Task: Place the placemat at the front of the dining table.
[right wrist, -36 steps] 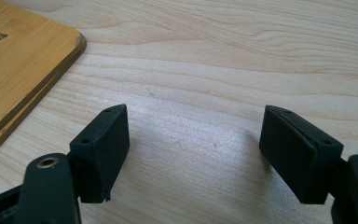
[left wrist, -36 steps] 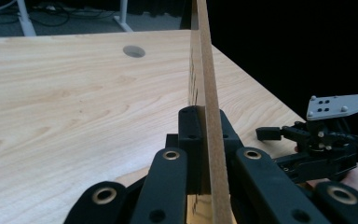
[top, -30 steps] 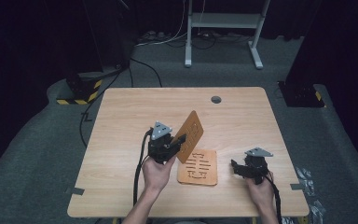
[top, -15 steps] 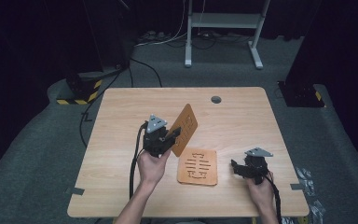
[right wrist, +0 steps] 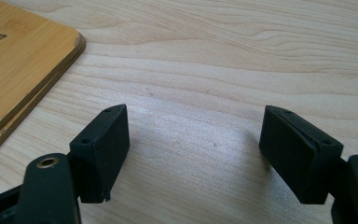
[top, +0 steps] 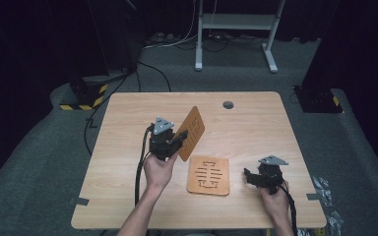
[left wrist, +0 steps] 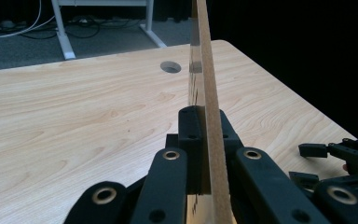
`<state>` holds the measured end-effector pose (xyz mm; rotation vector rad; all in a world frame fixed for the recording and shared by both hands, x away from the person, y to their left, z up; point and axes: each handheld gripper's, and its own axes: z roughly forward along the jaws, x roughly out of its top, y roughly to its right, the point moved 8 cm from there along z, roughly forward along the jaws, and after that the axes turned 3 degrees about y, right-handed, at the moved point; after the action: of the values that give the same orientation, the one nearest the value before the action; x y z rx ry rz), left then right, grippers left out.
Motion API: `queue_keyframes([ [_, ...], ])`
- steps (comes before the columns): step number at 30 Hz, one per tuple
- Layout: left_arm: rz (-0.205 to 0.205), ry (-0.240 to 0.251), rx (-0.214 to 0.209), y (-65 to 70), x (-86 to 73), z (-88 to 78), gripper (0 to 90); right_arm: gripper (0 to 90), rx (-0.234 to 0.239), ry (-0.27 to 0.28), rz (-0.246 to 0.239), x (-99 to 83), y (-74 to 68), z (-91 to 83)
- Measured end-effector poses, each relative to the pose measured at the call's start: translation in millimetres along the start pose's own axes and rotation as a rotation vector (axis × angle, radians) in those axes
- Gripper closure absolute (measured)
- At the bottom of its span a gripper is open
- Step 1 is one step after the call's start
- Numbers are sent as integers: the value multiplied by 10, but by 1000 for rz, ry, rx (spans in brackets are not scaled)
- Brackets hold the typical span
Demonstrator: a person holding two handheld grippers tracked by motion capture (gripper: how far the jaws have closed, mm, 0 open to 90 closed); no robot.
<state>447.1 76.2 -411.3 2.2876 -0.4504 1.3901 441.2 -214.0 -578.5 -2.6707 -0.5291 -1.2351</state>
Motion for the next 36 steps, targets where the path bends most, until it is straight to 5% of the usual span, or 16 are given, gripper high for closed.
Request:
queue_keyframes([
  [36,-19,10,25,-151,125,124,860,241,5,-8,-23,-8,15,-5],
])
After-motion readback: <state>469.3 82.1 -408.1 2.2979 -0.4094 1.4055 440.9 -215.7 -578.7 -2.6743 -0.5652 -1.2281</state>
